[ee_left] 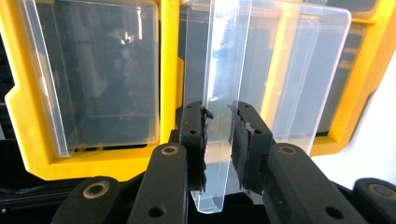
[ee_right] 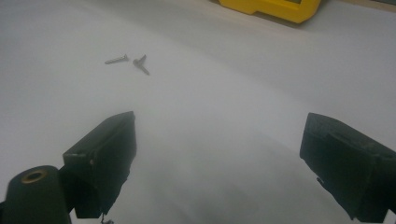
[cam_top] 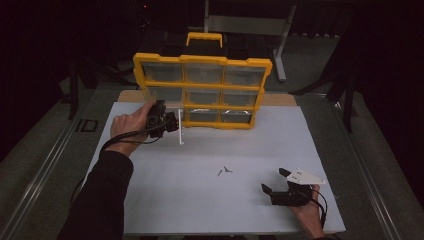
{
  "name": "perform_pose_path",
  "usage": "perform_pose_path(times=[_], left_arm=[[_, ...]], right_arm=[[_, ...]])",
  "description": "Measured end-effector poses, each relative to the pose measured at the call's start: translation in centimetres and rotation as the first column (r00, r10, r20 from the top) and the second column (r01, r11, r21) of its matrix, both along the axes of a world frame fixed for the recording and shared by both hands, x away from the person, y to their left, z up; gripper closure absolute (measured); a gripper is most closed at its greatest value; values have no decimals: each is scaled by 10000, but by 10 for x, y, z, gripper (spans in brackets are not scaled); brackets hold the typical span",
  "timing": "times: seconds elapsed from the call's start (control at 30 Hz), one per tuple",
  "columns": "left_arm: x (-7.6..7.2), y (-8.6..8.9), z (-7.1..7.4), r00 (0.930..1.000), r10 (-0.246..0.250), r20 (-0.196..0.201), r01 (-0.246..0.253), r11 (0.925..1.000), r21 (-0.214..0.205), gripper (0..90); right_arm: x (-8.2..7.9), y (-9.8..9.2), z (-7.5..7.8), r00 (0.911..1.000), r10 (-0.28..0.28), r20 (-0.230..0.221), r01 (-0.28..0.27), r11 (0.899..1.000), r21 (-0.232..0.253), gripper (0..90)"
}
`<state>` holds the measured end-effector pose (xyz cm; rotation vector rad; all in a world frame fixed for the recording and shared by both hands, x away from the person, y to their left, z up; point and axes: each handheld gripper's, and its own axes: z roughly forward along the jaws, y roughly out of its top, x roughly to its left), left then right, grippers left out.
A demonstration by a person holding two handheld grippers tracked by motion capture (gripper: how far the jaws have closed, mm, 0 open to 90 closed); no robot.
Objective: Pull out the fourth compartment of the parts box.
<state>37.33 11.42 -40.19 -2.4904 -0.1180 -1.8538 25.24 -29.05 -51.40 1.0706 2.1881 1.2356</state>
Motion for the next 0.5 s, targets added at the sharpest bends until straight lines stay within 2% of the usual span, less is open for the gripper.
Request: perform_pose_path(times=[0.3,0.5], left_arm=[[-14,2,-2,10000,-62,32,61,10000,77,762],[-16,1,-2,10000,3,87,-3,10000,10,755]], right_arm=[[0,0,0,10000,3,-7,-3,10000,-3,108],[0,1,0,10000,5,-34,-6,10000,-16,108]])
